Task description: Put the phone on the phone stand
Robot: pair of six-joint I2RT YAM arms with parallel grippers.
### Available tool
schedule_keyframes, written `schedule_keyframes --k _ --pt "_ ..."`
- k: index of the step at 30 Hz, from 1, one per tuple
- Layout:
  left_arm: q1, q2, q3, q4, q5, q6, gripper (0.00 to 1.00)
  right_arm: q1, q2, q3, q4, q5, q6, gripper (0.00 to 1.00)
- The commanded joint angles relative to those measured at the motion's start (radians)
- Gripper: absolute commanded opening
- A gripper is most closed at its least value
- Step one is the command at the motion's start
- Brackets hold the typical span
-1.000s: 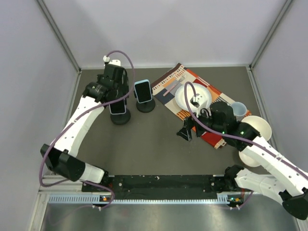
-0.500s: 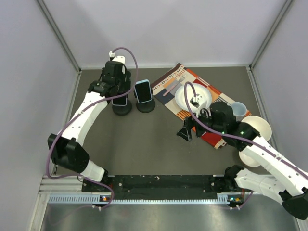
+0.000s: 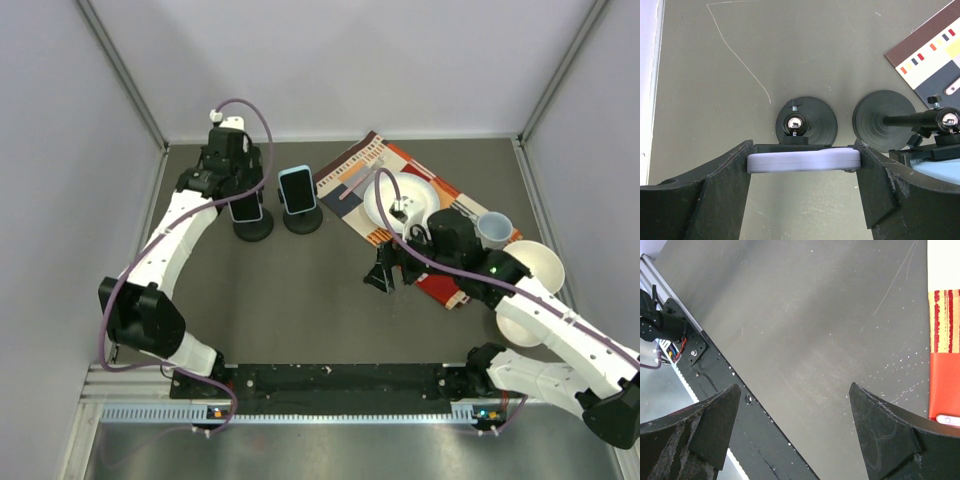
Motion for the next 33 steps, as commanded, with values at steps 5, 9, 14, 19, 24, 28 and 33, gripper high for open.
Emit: schedule_keyframes --k 5,9,14,19,24,28,33 --pt "0.047 -0.137 0.006 0.101 0.1 -0.064 0.99 -0.007 -0.012 0.051 -0.021 0.008 0.022 0.91" --pt "0.047 -0.217 -0.033 0.135 0.138 -0.049 0.99 -0.007 -0.007 0.077 -0.041 0.037 0.015 0.92" --pt "0.049 -0.294 -0.036 0.143 0.168 -0.03 0.99 -0.007 0.005 0.123 -0.075 0.115 0.021 0.99" --pt "0.047 -0.444 -0.146 0.3 0.456 -0.016 0.99 -0.007 0.009 0.16 -0.147 0.486 0.113 0.99" --pt "0.044 -0.46 -0.186 0.402 0.69 -0.087 0.98 -0.007 0.014 0.243 -0.196 0.735 0.111 0.99" --pt "0.043 -0.424 -0.191 0.456 0.87 -0.133 0.98 -0.007 -0.036 0.283 -0.175 0.789 0.073 0.99" --pt "0.041 -0.467 -0.223 0.512 0.901 -0.145 0.98 -0.008 -0.13 0.278 -0.032 0.735 -0.001 0.99"
